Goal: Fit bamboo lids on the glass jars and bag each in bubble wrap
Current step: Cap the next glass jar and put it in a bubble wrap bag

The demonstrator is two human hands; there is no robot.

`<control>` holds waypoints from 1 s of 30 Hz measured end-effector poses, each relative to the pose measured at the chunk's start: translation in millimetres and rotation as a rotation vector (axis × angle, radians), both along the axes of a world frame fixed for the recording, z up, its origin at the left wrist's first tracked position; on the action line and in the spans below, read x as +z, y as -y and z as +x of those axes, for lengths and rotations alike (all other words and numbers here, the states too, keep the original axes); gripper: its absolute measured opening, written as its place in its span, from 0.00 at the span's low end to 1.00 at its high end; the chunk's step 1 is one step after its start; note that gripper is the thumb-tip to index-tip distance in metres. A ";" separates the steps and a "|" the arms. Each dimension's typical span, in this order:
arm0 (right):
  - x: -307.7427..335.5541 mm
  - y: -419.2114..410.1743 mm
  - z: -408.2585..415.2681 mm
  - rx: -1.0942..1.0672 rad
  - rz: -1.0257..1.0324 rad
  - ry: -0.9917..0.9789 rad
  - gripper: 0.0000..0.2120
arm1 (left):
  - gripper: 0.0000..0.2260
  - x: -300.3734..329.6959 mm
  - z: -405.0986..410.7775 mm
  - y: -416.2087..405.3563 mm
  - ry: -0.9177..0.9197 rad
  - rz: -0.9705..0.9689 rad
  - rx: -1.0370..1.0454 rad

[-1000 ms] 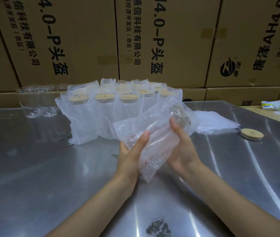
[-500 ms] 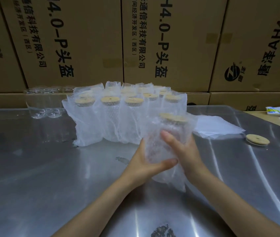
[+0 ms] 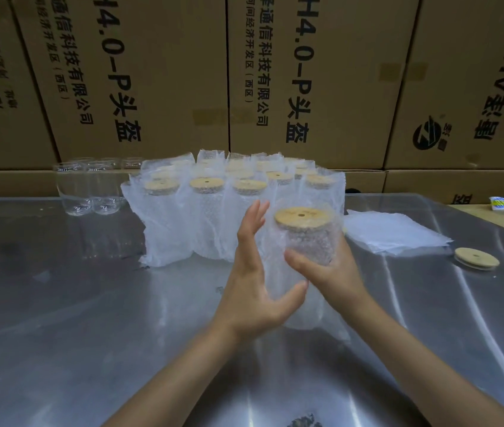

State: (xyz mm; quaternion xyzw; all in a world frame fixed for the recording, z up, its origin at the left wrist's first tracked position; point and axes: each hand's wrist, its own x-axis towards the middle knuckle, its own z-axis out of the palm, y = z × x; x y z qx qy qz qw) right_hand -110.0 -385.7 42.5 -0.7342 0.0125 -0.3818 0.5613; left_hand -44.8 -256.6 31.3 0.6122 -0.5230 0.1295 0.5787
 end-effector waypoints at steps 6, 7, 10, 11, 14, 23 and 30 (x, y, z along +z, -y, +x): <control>-7.9 30.3 35.6 -0.292 0.374 -0.018 0.38 | 0.34 -16.1 25.3 -0.7 -0.162 0.011 0.167; -8.5 34.8 43.2 -0.334 0.409 -0.004 0.35 | 0.33 -20.2 31.2 1.6 -0.190 0.031 0.201; -5.9 43.0 64.3 -0.418 0.435 0.044 0.37 | 0.34 -33.1 49.2 8.4 -0.286 0.059 0.290; -5.1 45.4 71.3 -0.431 0.420 0.059 0.37 | 0.35 -36.4 54.7 9.7 -0.316 0.069 0.315; -2.9 49.8 90.7 -0.474 0.317 0.047 0.41 | 0.38 -40.7 63.9 12.3 -0.381 0.124 0.347; -6.4 51.4 120.6 -0.472 0.011 -0.066 0.42 | 0.40 -45.8 68.8 15.4 -0.432 0.181 0.324; -7.0 56.5 115.1 -0.359 0.030 -0.124 0.46 | 0.41 -45.6 67.2 14.5 -0.448 0.209 0.311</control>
